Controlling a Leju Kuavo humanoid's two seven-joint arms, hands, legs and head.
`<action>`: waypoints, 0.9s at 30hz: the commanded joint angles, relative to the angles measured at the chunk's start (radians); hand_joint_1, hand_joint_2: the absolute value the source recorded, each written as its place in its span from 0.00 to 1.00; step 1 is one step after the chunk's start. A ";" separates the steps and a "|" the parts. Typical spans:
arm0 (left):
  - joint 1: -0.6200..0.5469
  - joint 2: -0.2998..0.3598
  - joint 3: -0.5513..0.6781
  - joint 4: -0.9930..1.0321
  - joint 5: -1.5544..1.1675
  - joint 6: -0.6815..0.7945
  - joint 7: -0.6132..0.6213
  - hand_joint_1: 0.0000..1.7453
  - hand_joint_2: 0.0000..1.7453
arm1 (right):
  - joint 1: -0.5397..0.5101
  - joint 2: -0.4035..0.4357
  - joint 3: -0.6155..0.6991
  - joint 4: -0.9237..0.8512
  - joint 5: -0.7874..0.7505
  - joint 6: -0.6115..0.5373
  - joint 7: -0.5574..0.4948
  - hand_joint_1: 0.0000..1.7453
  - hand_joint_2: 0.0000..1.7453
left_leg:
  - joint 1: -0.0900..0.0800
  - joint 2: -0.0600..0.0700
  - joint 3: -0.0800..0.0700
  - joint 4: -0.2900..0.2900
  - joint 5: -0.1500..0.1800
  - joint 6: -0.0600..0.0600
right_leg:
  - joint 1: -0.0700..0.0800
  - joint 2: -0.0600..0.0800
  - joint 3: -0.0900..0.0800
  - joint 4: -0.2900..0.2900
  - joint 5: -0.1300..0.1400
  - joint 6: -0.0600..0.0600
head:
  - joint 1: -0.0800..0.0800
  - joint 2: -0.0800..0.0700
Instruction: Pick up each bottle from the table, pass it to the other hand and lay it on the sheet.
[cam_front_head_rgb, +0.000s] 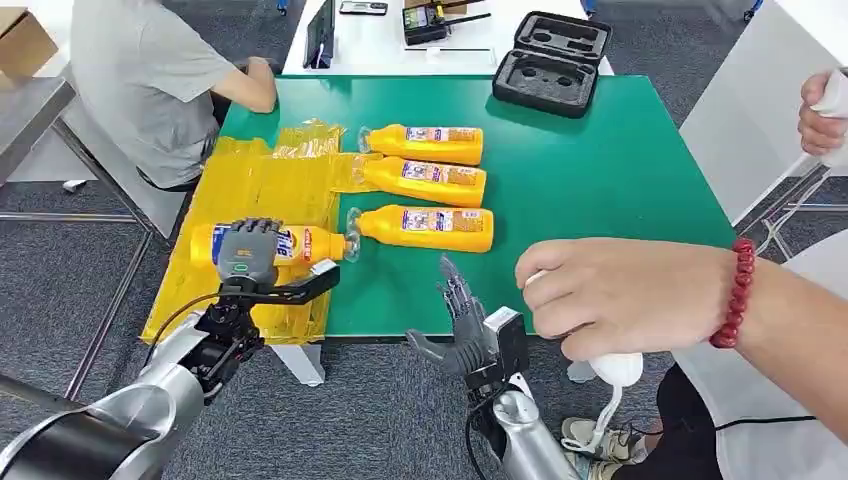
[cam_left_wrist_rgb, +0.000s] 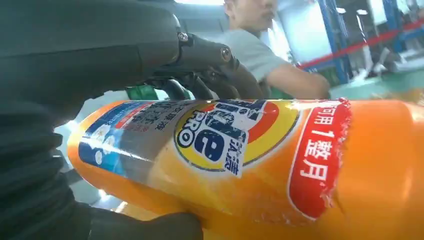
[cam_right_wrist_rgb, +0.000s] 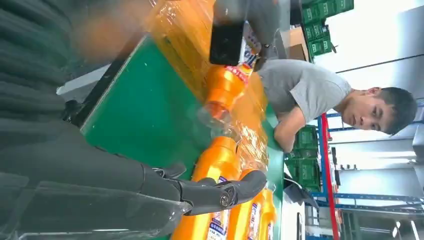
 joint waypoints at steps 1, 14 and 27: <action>-0.029 0.006 0.001 0.076 -0.021 0.053 -0.022 0.00 1.00 | -0.035 -0.003 -0.009 0.070 0.005 0.005 0.003 0.00 1.00 | 0.001 0.001 0.003 0.000 -0.001 -0.001 | 0.001 0.001 0.003 -0.001 -0.001 -0.001 | 0.000 0.000; -0.019 0.020 -0.043 0.077 -0.021 0.054 -0.052 0.00 1.00 | -0.051 -0.004 0.003 0.089 0.006 0.006 0.003 0.00 1.00 | 0.001 0.002 0.003 0.000 -0.002 -0.002 | 0.001 0.002 0.003 0.000 -0.001 -0.002 | 0.000 0.000; 0.181 -0.128 0.154 -0.291 0.401 0.241 -0.592 0.00 1.00 | 0.029 -0.032 -0.031 -0.032 -0.019 -0.042 0.003 0.00 1.00 | -0.001 -0.005 0.003 -0.001 -0.001 -0.001 | -0.001 -0.005 0.004 -0.001 -0.002 -0.001 | 0.000 0.000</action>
